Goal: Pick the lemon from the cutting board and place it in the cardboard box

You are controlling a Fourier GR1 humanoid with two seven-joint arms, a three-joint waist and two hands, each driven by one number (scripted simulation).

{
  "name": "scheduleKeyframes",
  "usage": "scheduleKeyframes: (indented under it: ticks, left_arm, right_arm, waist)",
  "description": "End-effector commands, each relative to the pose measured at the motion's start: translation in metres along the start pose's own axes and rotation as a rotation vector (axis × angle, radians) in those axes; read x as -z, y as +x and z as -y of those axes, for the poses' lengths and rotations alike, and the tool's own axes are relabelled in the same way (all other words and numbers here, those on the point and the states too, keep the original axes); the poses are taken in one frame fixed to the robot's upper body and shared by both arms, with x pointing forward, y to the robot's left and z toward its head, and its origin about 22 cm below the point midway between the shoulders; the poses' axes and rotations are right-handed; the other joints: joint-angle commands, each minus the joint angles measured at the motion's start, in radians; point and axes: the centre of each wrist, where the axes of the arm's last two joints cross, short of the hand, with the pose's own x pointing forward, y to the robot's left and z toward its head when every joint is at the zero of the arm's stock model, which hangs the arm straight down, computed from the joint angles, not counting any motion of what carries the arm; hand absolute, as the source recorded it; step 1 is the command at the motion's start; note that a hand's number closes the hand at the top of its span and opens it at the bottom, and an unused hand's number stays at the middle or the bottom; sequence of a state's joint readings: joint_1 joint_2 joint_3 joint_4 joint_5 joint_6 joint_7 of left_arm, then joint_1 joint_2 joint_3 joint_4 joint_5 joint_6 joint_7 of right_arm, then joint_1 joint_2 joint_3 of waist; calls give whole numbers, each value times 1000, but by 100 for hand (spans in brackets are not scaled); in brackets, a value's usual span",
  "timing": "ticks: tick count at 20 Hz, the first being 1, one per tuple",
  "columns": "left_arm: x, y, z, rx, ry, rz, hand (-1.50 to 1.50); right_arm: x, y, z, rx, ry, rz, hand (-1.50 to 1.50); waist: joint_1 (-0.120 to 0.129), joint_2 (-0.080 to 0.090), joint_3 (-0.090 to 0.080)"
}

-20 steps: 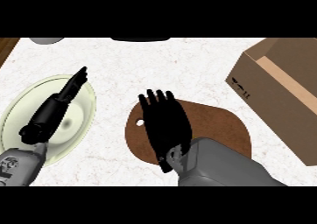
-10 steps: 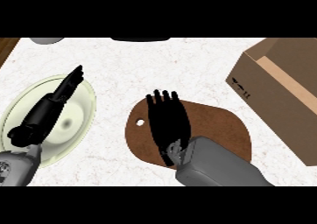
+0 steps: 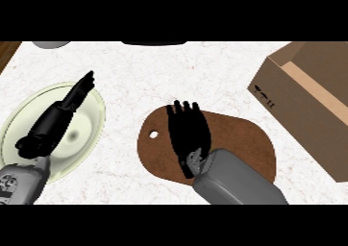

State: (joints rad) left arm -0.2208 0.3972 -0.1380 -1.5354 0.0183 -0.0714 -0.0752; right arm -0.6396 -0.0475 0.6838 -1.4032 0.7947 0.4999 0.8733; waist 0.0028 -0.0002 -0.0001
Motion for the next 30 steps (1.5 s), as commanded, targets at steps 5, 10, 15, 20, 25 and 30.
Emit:
scheduleKeyframes:
  ticks: [5, 10, 15, 20, 25, 30]
  left_arm:
    - [13, 1, 12, -8, 9, 11, 0]
    - [10, 11, 2, -9, -4, -6, 0]
    - [15, 1, -7, 6, 3, 11, 0]
    - [2, 11, -13, -1, -3, 8, 0]
    - [0, -14, 4, -7, 5, 1, 0]
    - [9, -5, 8, -10, -20, -13, 0]
  right_arm:
    - [21, -6, -20, -30, 6, -68, -150]
    - [23, -20, -29, -49, 18, -91, -150]
    - [40, -10, -41, 7, 38, -82, -150]
    - [31, -15, -45, -88, -20, 77, 150]
    - [43, -24, -58, -115, -142, 95, 150]
    - [75, -69, -42, 99, -148, 105, 150]
  waist:
    - [-1, 1, 0]
    - [-1, 0, 0]
    - [4, 2, 0]
    - [5, 0, 0]
    - [1, 2, 0]
    - [6, 6, 1]
